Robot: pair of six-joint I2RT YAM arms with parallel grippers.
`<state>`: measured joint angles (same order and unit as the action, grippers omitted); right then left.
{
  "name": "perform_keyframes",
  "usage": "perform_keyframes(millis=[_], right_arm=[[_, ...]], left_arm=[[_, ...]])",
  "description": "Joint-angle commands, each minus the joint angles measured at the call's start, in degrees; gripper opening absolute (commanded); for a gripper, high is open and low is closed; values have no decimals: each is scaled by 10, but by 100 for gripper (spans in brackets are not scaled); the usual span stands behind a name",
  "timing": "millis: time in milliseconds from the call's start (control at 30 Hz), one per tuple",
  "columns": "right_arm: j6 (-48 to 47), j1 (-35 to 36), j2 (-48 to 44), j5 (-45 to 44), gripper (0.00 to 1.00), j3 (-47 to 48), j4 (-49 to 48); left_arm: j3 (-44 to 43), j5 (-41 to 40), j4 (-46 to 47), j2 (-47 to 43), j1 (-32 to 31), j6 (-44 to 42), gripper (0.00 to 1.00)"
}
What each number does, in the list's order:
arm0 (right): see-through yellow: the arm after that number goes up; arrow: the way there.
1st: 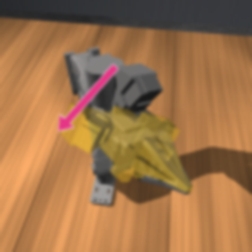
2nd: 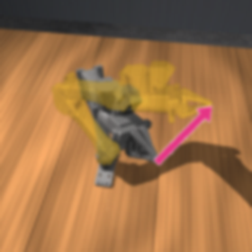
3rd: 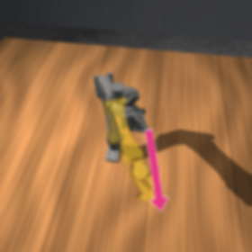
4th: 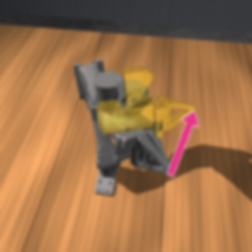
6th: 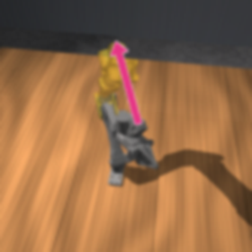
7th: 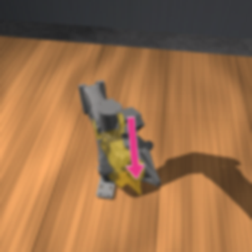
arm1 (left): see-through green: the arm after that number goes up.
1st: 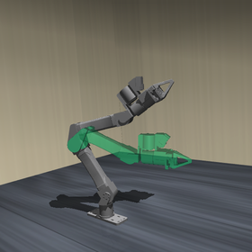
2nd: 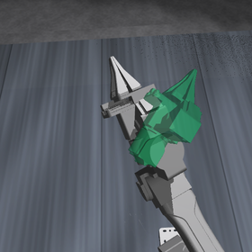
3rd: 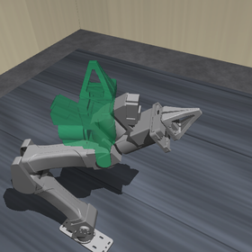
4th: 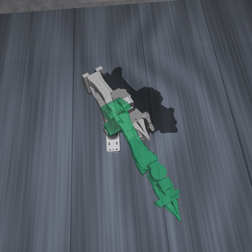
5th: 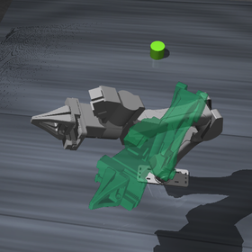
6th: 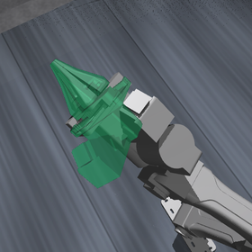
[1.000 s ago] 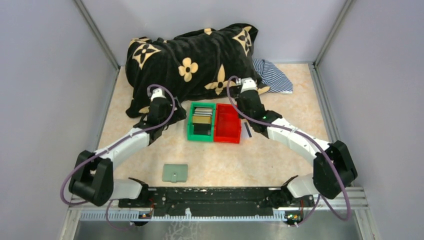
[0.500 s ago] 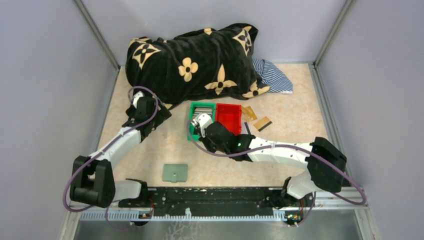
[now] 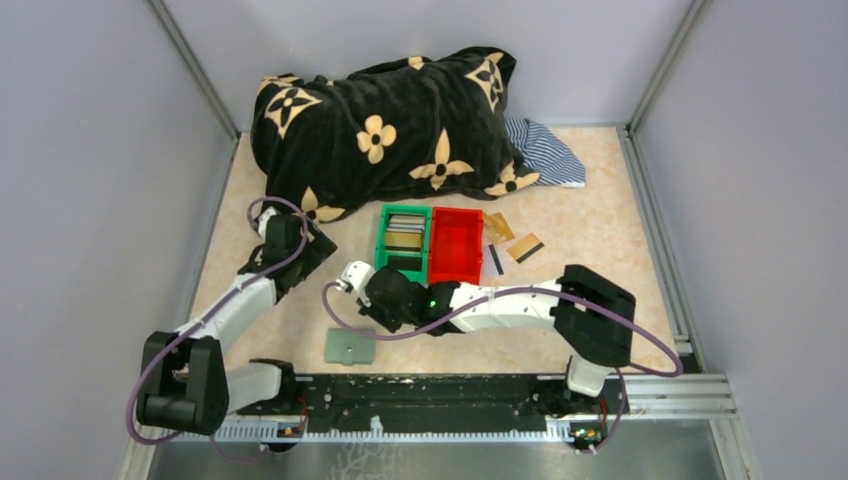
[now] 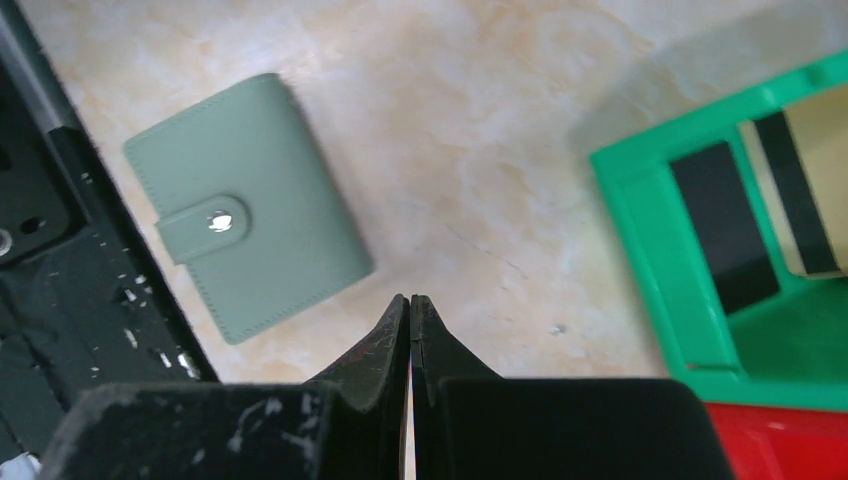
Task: Take the credit cards out of the card holder
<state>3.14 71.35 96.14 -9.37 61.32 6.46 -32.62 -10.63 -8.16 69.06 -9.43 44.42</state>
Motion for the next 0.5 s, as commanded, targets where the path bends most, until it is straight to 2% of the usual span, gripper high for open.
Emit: perform_keyframes(millis=[0, 133, 267, 467], right_arm=[[-26, 12, 21, 53, 0, 42, -36], [-30, 12, 46, 102, 0, 64, -44], [-27, 18, 80, 143, 0, 88, -28], [-18, 32, 133, 169, 0, 113, 1]], left_arm=[[-22, -5, -19, -22, 15, 26, 99], [-47, 3, -49, -2, 35, 36, 99], [-57, 62, -44, 12, 62, 52, 99], [-61, 63, -41, -18, 73, 49, 99]])
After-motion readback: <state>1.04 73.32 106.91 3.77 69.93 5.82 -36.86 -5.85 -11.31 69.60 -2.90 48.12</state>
